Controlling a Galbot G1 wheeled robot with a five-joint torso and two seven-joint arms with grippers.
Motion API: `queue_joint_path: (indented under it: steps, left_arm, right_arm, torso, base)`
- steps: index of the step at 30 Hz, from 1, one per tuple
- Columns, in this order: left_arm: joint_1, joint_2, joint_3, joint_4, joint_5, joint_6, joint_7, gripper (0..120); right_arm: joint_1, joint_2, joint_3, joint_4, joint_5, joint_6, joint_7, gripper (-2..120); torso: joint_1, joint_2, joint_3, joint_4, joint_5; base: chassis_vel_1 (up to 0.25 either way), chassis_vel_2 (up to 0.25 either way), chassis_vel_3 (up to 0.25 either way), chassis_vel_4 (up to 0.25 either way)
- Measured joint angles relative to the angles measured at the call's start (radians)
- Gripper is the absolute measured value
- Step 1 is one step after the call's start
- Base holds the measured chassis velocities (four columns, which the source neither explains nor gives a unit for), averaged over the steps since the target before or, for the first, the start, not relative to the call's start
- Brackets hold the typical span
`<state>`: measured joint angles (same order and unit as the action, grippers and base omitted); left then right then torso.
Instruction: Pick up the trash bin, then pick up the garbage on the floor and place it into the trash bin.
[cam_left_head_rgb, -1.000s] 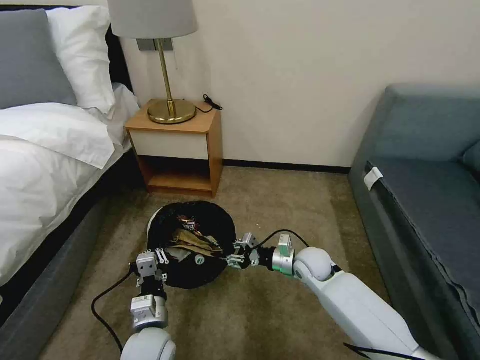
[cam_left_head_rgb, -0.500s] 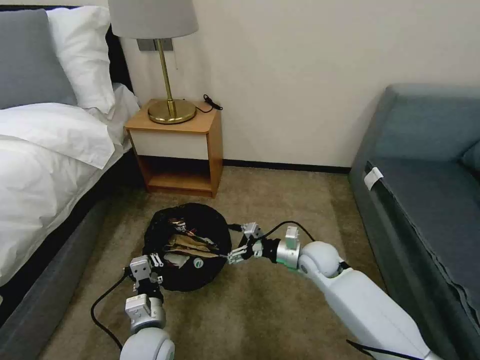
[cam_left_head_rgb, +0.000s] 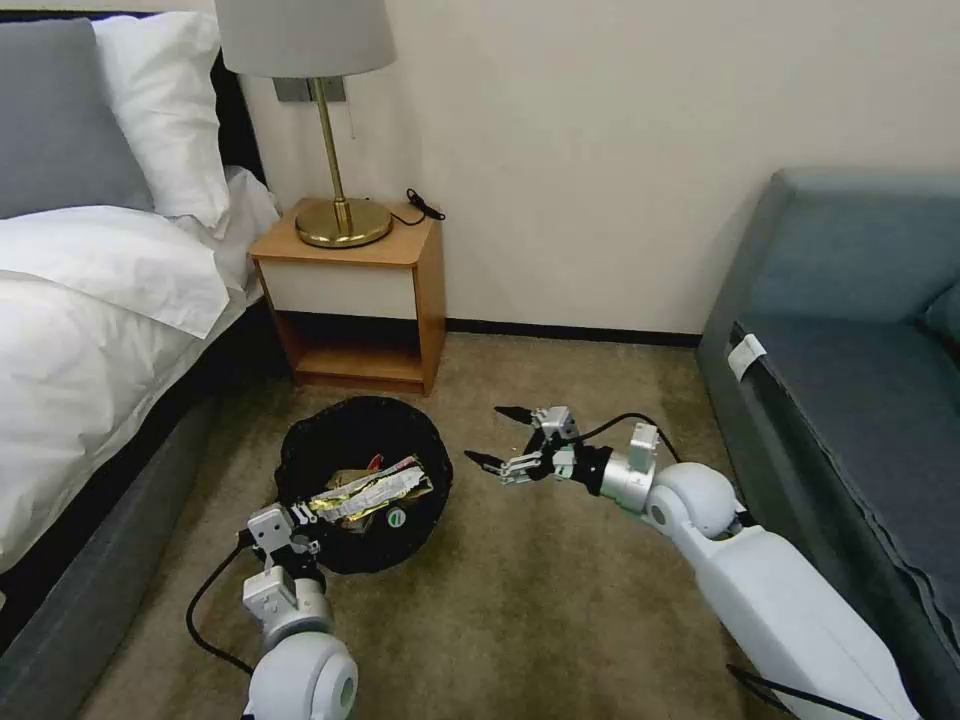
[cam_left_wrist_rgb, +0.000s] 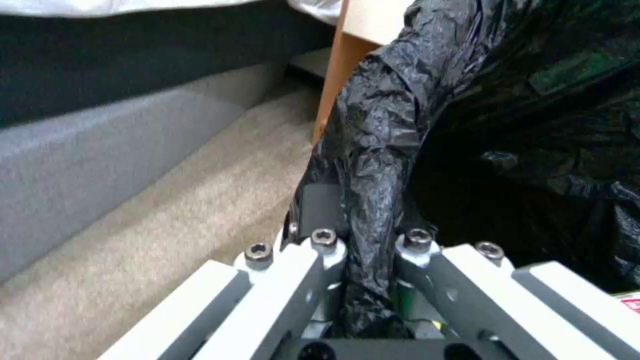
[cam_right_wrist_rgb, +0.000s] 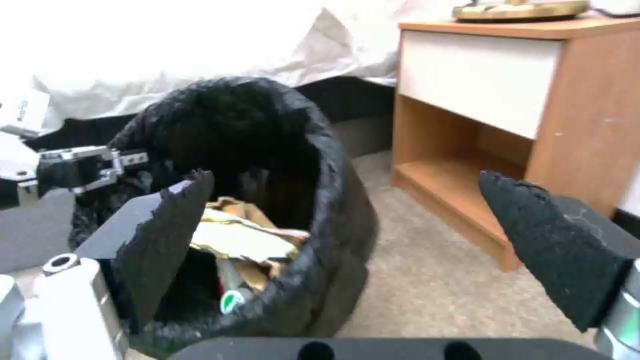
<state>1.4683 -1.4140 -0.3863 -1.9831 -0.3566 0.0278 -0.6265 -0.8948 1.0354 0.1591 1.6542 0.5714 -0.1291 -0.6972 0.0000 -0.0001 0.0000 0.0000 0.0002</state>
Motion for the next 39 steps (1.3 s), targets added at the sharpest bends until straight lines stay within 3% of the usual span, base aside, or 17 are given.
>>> queue_joint_path:
  steps: [15,25,28,39]
  left_arm:
    - [-0.078,-0.042,0.007,-0.022,-0.218,0.015,-0.118,2]
    - [-0.143,-0.052,-0.008,-0.032,-0.453,0.036,-0.173,2]
    - [-0.196,-0.059,-0.020,-0.009,-0.530,0.047,-0.219,2]
    - [-0.306,-0.085,-0.013,0.111,-0.572,0.077,-0.323,2]
  right_arm:
    - [-0.081,-0.007,0.163,-0.051,0.000,0.033,-0.040,100]
    - [-0.127,0.022,0.243,-0.054,-0.006,0.037,-0.039,100]
    - [-0.152,0.033,0.278,-0.044,-0.008,0.037,-0.038,100]
    - [-0.208,0.063,0.343,-0.034,-0.020,0.040,-0.040,100]
  torso:
    - [0.000,0.000,0.000,-0.0001,-0.0001]
    - [0.000,0.000,0.000,0.0001,-0.0003]
    - [0.000,0.000,0.000,0.0000,-0.0003]
    - [0.000,0.000,0.000,-0.0001,-0.0003]
  base:
    - [0.000,0.000,0.000,0.000]
    - [0.000,0.000,0.000,0.000]
    - [0.000,0.000,0.000,0.000]
    - [0.000,0.000,0.000,0.000]
